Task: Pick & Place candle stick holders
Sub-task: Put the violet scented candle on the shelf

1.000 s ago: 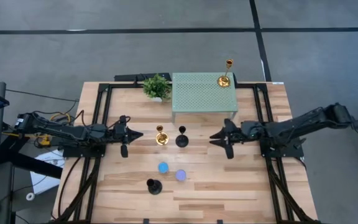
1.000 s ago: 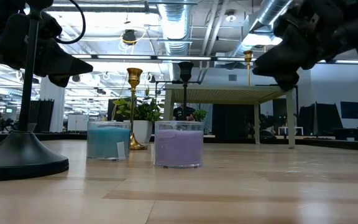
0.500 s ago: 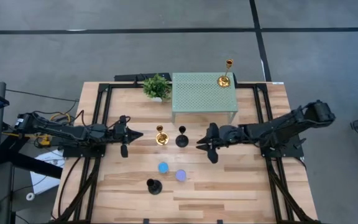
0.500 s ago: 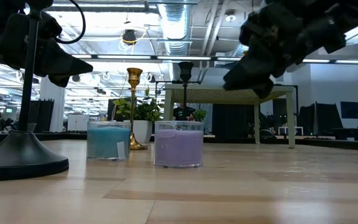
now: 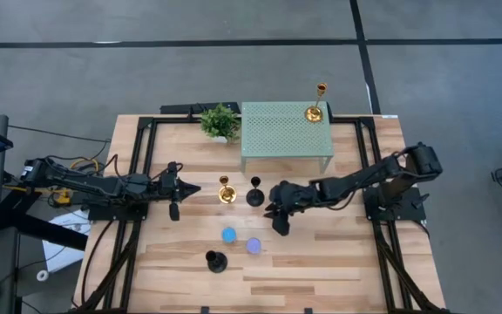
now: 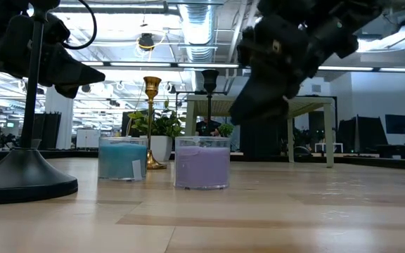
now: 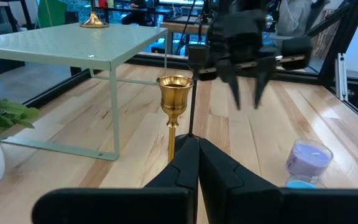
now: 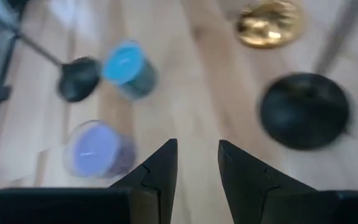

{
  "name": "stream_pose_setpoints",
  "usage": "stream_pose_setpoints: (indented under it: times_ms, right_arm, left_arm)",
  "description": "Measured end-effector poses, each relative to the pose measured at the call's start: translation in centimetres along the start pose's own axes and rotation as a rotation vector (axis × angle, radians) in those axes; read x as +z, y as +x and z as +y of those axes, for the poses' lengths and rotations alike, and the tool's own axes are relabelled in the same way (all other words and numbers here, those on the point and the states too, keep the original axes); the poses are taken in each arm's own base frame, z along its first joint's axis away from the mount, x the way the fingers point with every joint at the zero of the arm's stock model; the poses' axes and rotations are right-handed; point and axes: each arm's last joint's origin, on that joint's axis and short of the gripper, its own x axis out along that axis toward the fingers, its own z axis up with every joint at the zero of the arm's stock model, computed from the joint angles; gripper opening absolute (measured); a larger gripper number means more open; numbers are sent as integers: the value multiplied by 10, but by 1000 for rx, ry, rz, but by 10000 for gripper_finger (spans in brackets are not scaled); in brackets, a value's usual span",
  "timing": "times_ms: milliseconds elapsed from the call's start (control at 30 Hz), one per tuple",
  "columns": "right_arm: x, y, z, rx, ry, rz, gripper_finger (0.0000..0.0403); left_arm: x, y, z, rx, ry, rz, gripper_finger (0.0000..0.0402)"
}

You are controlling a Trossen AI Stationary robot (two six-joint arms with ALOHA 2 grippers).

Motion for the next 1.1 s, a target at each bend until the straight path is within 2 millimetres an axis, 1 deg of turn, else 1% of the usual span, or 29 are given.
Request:
stream_pose_setpoints:
  times_ms: [167,300,367,500,633,733,800,933,1100]
  right_arm:
    - [10,-3,9,67,-19,-10,108]
    - [13,-7,14,184,-22,33,108]
    - [9,-7,19,222,-30,59,108]
    - [0,-4,28,240,-53,93,108]
    - [-3,-5,40,259,-137,68,108]
    - [-2,-6,48,271,-164,17,108]
    - [-2,-6,50,274,-140,8,108]
    - [-2,-6,49,236,-14,6,108]
    - [-3,-3,49,227,37,14,108]
  left_arm:
    - [0,0,0,0,0,0,8]
    - [0,0,0,1,0,0,8]
    - [0,0,0,1,0,0,8]
    - [0,0,0,0,0,0,8]
    - [0,0,0,0,-1,-1,8]
    - [0,0,0,0,-4,-2,8]
    - [0,0,0,0,-18,-2,8]
    - [0,0,0,0,-31,-3,8]
    - [0,0,0,0,-31,-3,8]
